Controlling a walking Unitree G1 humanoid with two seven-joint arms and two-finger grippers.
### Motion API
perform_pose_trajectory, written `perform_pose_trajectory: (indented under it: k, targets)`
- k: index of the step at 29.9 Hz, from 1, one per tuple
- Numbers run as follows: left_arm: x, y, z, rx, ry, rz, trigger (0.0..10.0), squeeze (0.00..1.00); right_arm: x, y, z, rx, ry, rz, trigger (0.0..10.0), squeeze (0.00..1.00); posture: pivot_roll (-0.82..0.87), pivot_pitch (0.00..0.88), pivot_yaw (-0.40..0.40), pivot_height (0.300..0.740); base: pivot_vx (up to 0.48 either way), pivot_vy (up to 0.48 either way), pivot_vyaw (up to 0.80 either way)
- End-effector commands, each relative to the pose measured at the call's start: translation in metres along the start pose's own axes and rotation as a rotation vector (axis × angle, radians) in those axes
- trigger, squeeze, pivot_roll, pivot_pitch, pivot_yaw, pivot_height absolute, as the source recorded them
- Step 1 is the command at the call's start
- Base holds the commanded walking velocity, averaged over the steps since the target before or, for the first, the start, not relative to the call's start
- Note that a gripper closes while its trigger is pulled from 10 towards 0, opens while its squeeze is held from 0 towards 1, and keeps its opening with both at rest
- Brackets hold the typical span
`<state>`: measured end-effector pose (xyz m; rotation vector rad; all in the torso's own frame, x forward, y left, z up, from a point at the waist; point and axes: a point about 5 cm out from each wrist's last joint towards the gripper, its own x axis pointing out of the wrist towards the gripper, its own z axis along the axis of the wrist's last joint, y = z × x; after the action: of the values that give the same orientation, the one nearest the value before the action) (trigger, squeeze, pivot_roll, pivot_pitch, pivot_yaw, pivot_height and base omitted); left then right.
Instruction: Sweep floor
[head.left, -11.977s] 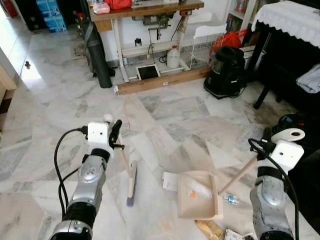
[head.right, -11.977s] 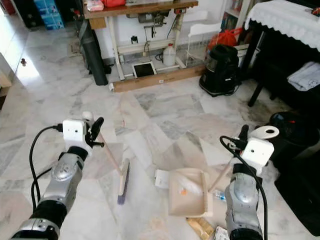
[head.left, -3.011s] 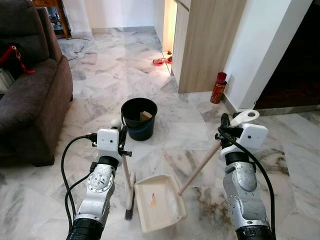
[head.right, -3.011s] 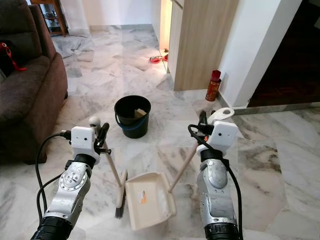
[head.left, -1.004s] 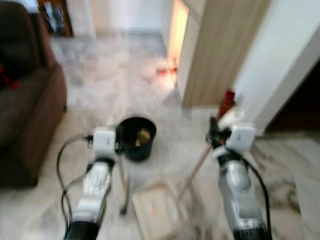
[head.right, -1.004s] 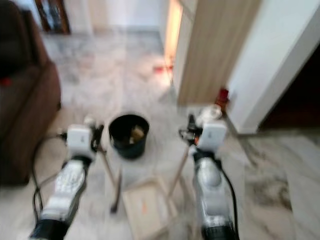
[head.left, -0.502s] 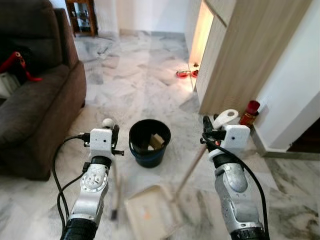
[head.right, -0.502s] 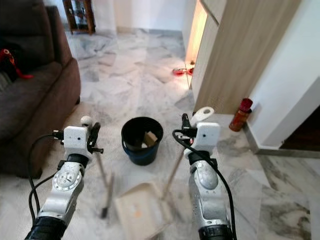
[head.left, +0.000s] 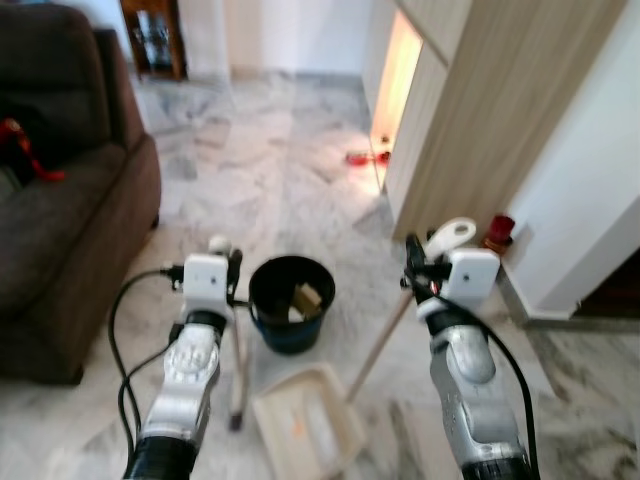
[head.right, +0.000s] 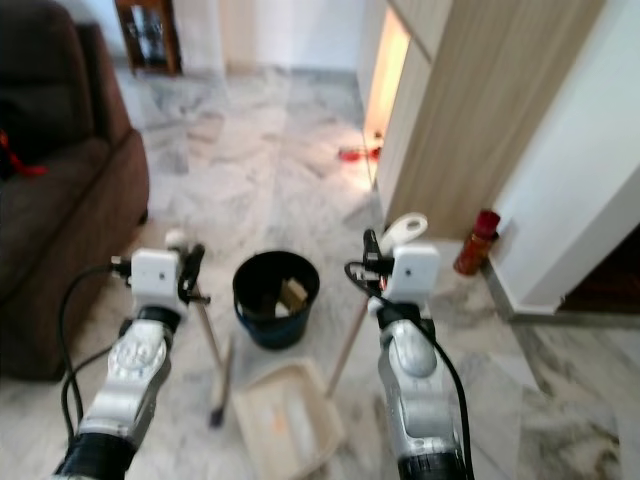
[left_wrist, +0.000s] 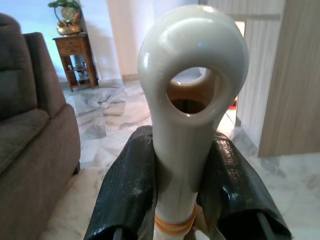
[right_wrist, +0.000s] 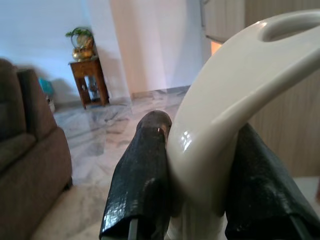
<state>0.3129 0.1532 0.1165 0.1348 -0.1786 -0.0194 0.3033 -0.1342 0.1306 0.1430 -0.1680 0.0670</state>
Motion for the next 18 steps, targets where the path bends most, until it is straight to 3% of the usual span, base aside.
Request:
perform_pose_trajectory:
  k: [1, 10, 18]
  targets:
    - [0.004, -0.007, 0.011, -0.02, -0.056, -0.015, 10.0, 0.0, 0.004, -0.009, 0.015, -0.012, -0.065, -0.037, 10.0, 0.0, 0.02, 0.0, -0.024, 0.74, 0.0, 0.0, 0.0]
    - [0.004, -0.008, 0.012, -0.026, -0.067, -0.016, 10.0, 0.0, 0.008, -0.017, 0.027, 0.001, -0.113, -0.095, 10.0, 0.0, 0.02, 0.0, -0.023, 0.74, 0.0, 0.0, 0.0]
    - [0.005, -0.008, 0.013, -0.032, -0.069, -0.018, 10.0, 0.0, 0.018, -0.019, 0.058, -0.009, -0.227, -0.116, 10.0, 0.0, 0.02, 0.0, -0.021, 0.74, 0.0, 0.0, 0.0]
